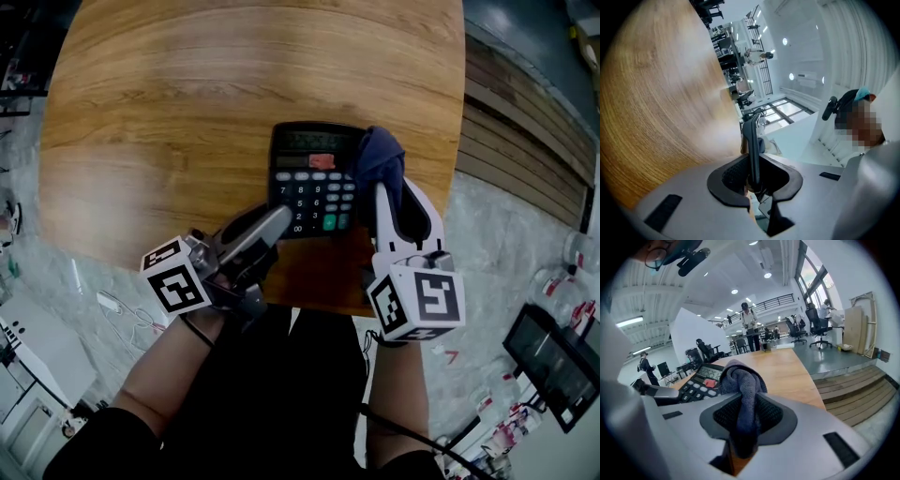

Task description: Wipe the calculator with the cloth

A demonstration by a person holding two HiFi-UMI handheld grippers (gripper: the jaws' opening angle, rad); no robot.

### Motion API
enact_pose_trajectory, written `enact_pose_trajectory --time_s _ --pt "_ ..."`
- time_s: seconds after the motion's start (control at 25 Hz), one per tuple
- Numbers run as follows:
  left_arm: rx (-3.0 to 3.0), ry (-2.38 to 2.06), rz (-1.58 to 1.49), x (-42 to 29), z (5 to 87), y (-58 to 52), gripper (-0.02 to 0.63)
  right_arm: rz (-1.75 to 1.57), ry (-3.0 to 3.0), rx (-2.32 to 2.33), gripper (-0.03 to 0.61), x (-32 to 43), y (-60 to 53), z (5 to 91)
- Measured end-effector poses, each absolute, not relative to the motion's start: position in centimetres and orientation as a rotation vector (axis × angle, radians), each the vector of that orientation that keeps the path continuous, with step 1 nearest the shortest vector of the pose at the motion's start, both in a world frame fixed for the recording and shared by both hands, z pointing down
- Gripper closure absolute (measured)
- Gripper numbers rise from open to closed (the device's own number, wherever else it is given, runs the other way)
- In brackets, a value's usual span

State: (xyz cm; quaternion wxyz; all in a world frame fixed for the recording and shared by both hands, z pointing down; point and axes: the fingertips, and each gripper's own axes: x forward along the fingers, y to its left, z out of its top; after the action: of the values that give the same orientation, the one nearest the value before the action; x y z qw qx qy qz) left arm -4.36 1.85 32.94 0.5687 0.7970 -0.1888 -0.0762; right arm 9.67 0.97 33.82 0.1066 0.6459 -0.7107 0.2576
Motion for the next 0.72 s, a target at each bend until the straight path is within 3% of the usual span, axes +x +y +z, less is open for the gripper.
enact_pose_trajectory --time_s 0.36,0.72 --pt "1.816 -0.353 -0.324 -4.2 29.3 0.5 0.541 0.624 -2.001 2.031 0.492 16.2 1.9 33.2" --pt "1.767 -0.314 -0.396 -3.6 27.7 0.2 0.541 0.442 -2.255 1.913 0.493 7.1 3.1 30.8"
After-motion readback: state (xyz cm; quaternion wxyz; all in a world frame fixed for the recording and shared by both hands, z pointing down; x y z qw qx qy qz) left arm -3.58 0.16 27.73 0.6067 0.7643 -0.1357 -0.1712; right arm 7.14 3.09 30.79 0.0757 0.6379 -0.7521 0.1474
